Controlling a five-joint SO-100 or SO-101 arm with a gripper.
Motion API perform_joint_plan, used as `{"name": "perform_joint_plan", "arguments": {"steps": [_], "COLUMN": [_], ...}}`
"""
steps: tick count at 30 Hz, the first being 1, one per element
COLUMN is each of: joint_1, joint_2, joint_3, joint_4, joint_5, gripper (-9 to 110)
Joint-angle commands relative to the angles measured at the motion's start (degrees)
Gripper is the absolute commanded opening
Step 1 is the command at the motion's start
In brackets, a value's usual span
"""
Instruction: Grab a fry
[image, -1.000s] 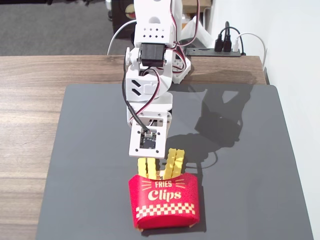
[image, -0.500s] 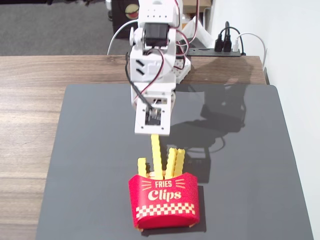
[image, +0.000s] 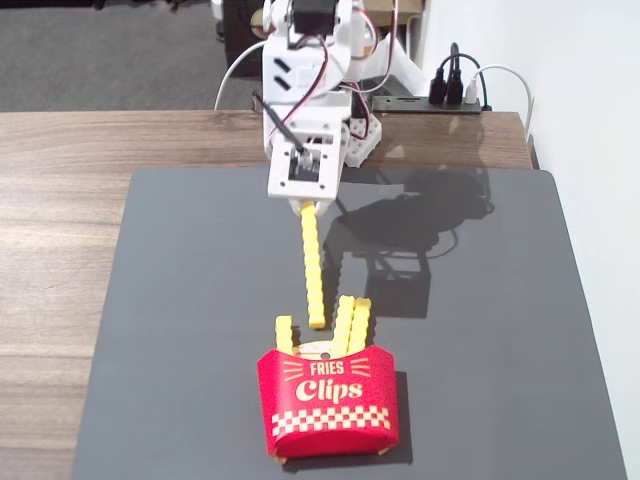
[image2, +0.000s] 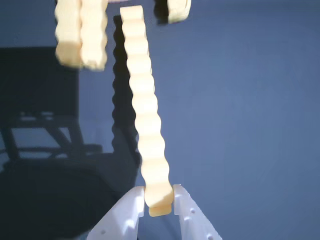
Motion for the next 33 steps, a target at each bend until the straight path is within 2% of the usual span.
{"name": "perform_joint_plan", "arguments": {"steps": [1, 9, 20, 33], "joint_1": [0.5, 1.7, 1.5, -0.2], "joint_2": [1.9, -0.3, -1.4, 4.5], "joint_3": [-5.7, -16.8, -17.9, -26.3], "joint_4": [4.3, 8.5, 7.5, 14.2], "joint_5": [0.0, -0.4, -0.9, -2.6], "gripper": [4, 4, 3, 3]}}
